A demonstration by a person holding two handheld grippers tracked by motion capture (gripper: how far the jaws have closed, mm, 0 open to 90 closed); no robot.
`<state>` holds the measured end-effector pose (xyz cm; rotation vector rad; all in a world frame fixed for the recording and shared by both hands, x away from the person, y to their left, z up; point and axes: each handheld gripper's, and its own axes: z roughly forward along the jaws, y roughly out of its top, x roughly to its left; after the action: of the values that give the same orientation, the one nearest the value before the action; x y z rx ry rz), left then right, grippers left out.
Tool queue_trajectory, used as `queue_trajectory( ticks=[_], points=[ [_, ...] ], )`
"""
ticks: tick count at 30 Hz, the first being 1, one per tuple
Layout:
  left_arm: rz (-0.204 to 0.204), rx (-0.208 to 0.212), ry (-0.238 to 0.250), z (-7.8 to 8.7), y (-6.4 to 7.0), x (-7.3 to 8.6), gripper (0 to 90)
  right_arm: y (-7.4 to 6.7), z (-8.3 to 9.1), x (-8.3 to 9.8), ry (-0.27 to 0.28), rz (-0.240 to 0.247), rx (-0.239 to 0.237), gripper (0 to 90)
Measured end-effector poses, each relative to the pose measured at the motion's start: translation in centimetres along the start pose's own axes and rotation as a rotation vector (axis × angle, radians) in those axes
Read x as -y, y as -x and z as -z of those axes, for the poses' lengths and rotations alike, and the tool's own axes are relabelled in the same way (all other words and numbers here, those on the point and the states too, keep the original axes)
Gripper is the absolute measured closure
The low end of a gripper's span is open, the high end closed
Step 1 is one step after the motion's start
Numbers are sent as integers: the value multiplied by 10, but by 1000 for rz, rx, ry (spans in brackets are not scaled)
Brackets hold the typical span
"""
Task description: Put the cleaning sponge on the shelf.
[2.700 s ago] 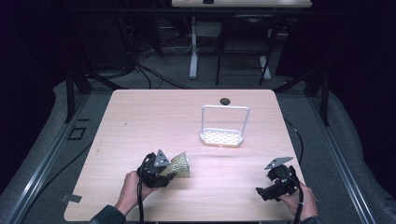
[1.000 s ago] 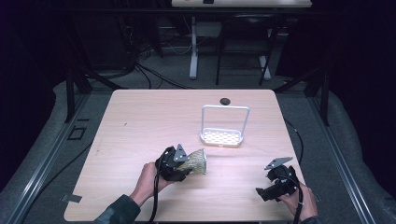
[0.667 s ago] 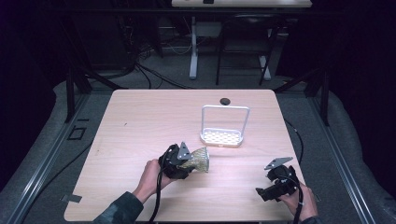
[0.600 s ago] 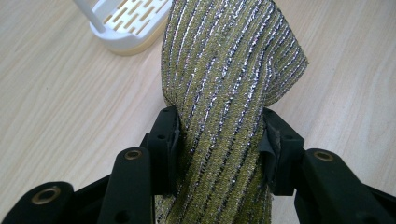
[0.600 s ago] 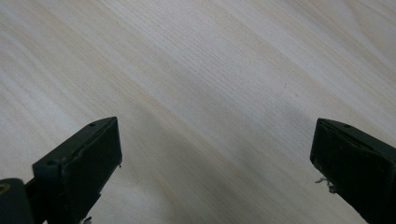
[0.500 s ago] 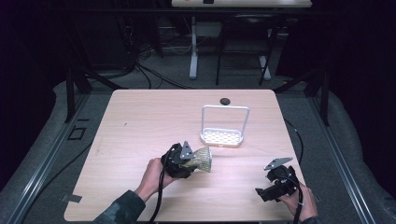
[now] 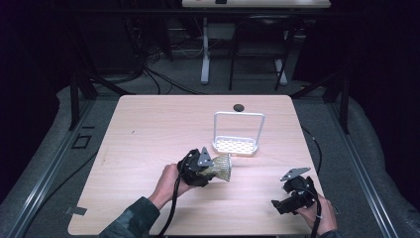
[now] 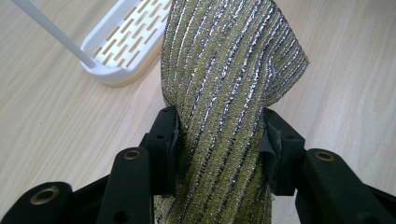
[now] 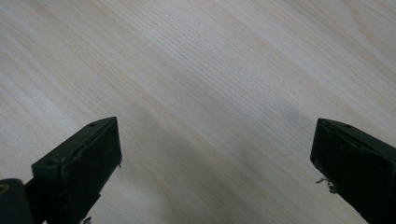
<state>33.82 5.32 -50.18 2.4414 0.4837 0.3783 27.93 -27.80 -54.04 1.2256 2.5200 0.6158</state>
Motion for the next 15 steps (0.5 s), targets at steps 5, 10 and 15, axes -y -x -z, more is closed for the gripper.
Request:
queue_trajectory(
  ticks=[5, 10, 15],
  points=[
    [-3, 11, 11, -4, -2, -7, 544, 0, 0, 0, -11, 0, -2, 11],
    [-12, 29, 9, -10, -2, -14, 544, 0, 0, 0, -20, 1, -6, 10],
    [-28, 26, 9, -16, -4, -21, 544, 0, -1, 1, -13, -7, -9, 10]
  ],
)
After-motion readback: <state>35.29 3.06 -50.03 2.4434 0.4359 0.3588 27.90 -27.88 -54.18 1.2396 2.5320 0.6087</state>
